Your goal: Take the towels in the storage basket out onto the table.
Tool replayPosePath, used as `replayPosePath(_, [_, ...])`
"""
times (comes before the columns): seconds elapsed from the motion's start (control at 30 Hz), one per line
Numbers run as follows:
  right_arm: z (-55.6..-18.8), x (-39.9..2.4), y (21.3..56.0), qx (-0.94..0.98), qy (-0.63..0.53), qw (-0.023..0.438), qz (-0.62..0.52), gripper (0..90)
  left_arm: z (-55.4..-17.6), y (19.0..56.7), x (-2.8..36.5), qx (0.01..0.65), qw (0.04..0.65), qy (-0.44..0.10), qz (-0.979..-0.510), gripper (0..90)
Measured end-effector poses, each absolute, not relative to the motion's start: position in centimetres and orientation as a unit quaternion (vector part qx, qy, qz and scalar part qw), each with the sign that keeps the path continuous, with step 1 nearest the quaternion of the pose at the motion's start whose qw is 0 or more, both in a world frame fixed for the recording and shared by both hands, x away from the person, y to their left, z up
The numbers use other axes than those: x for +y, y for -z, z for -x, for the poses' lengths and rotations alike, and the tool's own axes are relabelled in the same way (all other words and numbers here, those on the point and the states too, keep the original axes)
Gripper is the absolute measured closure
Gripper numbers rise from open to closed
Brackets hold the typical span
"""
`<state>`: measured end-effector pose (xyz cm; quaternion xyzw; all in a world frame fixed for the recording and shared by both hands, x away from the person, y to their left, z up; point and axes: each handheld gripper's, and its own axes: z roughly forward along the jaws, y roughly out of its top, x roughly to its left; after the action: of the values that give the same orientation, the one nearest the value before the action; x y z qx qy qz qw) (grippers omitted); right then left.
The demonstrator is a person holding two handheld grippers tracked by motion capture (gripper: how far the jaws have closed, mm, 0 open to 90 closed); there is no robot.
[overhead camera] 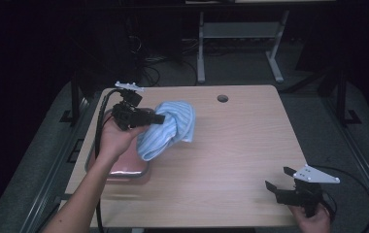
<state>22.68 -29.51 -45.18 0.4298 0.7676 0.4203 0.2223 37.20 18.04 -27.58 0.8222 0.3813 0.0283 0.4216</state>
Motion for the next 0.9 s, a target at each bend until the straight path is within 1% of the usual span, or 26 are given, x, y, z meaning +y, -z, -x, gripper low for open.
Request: replayPosePath(0.9, [-22.7,-29.5,45.2,0.768,-0.423,0.218,-0.428,14.2,-38.9,31.0,11.2,0.357,0.389,0.01,-0.849,77.8])
